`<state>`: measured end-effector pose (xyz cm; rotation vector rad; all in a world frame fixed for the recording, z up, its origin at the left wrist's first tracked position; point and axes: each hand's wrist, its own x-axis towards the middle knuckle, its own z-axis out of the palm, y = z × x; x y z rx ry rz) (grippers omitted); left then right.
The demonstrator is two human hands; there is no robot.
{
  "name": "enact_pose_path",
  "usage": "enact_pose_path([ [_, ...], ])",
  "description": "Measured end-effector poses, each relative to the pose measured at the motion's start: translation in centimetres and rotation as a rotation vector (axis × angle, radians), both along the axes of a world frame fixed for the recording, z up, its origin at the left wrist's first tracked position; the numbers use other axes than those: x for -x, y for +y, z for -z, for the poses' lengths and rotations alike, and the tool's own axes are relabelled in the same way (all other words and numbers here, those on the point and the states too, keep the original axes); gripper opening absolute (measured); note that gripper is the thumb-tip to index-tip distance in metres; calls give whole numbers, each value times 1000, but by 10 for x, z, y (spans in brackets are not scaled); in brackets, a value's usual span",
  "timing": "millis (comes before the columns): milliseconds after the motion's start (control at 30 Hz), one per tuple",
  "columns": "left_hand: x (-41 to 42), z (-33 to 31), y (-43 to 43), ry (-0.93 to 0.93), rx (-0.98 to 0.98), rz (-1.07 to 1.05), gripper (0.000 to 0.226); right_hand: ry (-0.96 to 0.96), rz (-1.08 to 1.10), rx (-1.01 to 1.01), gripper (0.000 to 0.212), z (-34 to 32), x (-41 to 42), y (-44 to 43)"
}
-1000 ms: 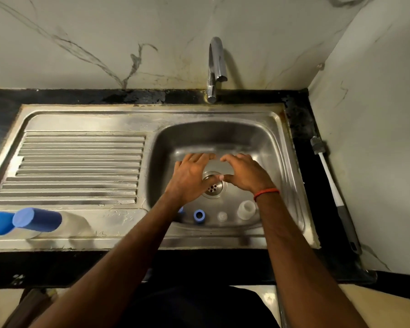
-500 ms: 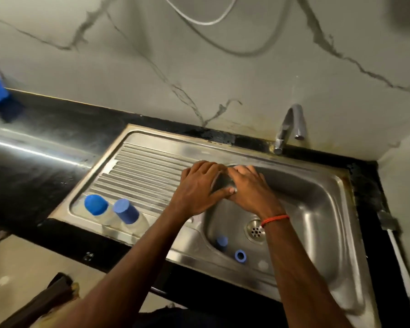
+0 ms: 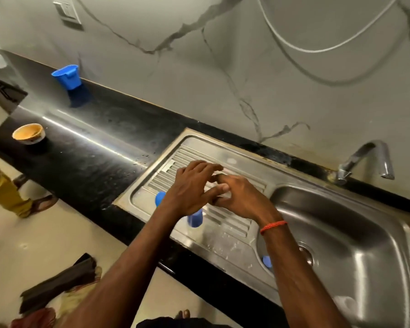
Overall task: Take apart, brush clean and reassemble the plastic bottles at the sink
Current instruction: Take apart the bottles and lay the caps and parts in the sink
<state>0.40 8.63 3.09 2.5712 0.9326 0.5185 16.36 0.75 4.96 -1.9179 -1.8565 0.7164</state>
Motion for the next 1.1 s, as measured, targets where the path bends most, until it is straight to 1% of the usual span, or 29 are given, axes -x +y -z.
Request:
enact_pose_path([
  [67, 20, 8, 13, -32, 32, -29, 67, 14, -28, 65, 47, 3, 17, 9],
  [167, 41, 18, 27, -36, 40, -54, 70, 20, -62, 163, 56, 12, 36, 15],
  [267, 50, 25, 32, -43, 70, -54, 76, -33, -82, 200, 58, 18, 50, 14],
  [367, 51, 31, 34, -44, 79, -11, 73, -86, -49, 200, 46, 26, 55, 12],
  [433, 48, 32, 34, -36, 93, 22, 74, -61, -17, 197, 39, 28, 52, 11],
  [467, 45, 31, 34, -29, 97, 43, 74, -43, 0, 195, 38, 28, 49, 9],
  [600, 35, 25, 30, -27, 142, 111, 72, 26, 132, 107, 37, 23, 37, -1],
  [667, 28, 25, 27, -43, 191, 142, 81, 43, 216, 46, 32, 18, 27, -8],
  [733, 20, 26, 23, -48, 212, 186, 90, 39, 286, -15, 36, 8, 17, -16],
  [800, 10, 28, 18, -43, 228, 244, 91, 50, 331, -94, 38, -4, 8, -27],
  [900, -12, 32, 3, -111, 321, 321, 82, 80, 416, -213, 35, -18, -3, -46],
  [1000, -36, 30, -14, -243, 452, 369, 61, 88, 486, -286, 31, -22, -10, -61],
  [1100, -57, 27, -28, -300, 486, 396, 40, 71, 549, -289, 23, -21, -19, -74],
])
